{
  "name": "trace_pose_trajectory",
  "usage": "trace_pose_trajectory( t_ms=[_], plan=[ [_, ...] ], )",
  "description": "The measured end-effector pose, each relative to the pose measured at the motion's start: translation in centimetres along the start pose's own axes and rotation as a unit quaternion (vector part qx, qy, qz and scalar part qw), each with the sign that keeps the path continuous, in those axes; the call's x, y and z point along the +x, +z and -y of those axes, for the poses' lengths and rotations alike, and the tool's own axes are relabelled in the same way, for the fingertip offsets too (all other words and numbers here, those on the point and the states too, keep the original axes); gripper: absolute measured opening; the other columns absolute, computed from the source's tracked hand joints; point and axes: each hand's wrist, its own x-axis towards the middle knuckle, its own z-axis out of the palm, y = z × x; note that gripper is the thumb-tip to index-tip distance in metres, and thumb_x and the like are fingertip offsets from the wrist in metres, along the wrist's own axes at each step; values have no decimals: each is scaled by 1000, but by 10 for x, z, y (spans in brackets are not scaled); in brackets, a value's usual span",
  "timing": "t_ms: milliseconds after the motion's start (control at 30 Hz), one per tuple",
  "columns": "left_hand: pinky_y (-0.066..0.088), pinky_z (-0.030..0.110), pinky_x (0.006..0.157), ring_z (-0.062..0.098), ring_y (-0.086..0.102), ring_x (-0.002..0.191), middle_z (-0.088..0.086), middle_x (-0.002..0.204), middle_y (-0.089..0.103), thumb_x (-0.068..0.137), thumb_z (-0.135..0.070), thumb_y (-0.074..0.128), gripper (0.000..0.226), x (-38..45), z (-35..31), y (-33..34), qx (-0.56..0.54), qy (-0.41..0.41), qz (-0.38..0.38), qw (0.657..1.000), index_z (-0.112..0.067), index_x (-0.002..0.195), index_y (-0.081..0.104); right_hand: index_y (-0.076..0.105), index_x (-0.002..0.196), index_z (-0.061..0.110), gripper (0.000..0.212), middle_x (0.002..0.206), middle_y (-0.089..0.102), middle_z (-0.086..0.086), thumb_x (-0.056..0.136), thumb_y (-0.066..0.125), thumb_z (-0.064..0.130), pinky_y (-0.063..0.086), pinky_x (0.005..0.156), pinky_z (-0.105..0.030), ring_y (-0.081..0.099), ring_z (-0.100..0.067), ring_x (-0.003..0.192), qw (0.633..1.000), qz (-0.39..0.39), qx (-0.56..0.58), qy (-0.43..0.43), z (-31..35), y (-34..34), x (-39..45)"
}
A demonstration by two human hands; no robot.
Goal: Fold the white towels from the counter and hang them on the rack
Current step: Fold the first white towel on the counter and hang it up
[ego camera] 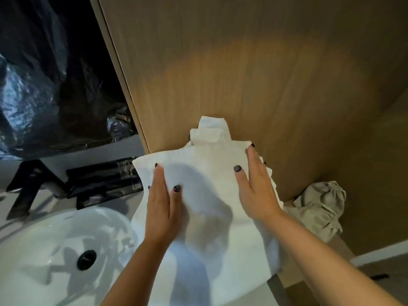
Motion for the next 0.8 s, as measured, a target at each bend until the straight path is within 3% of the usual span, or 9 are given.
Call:
trace_pose_trajectory(
  t_ms=[100,267,333,400,500,567,600,733,800],
  plan=[
    [19,36,119,10,19,149,-5,163,20,94,-62,29,77,-46,12,-12,-7,-78,-63,995,-21,157,16,19,155,11,69,162,15,0,97,35,45,12,121,-28,12,-7,149,995,-76,51,-48,-12,-6,-45],
    [28,40,114,23,35,141,9,157,33,104,-33,43,55,-104,52,-29,-44,-303,-95,947,-13,153,28,39,139,24,45,142,41,4,98,56,29,38,108,-22,42,-8,127,965,-65,207,147,-64,-16,-104],
    [35,39,106,31,45,133,13,146,47,103,-23,46,46,-113,65,-36,-36,-339,-90,936,-7,146,39,53,121,23,46,119,64,6,85,69,47,47,82,-8,59,-9,110,932,-20,307,192,-79,-18,-119],
    [42,42,95,38,55,119,19,131,57,101,-19,52,42,-117,72,-44,-31,-370,-97,923,-4,140,46,60,112,23,78,101,73,11,55,77,74,50,71,-10,67,-4,96,910,19,358,210,-96,-20,-133],
    [52,50,90,37,64,100,14,107,68,96,-30,62,29,-124,72,-54,-2,-377,-77,923,-14,120,58,60,114,11,46,94,74,1,80,76,37,53,63,-19,69,-10,80,898,33,373,232,-111,-22,-145],
    [54,50,84,33,67,87,8,88,70,94,-28,64,4,-133,60,-58,29,-358,-73,930,-24,93,63,54,113,8,23,73,68,8,91,63,6,52,56,-21,64,-8,66,898,6,365,244,-117,-22,-152],
    [53,47,81,31,67,83,7,82,69,94,-23,64,12,-138,55,-58,51,-342,-78,935,-26,83,62,52,109,11,23,65,64,11,91,61,0,52,56,-19,63,-7,63,903,-5,354,243,-123,-22,-155],
    [46,37,76,22,61,84,4,91,68,94,-26,64,7,-160,47,-54,112,-309,-76,941,-19,96,66,49,103,16,25,59,58,11,89,62,-1,54,60,-18,60,-5,60,922,-22,327,209,-130,-24,-163],
    [44,37,73,22,58,80,5,87,64,95,-30,62,12,-167,48,-52,109,-325,-61,937,-19,96,60,53,101,11,26,64,61,4,82,70,17,55,58,-20,63,-5,61,916,-8,349,199,-124,-26,-164]
  ],
)
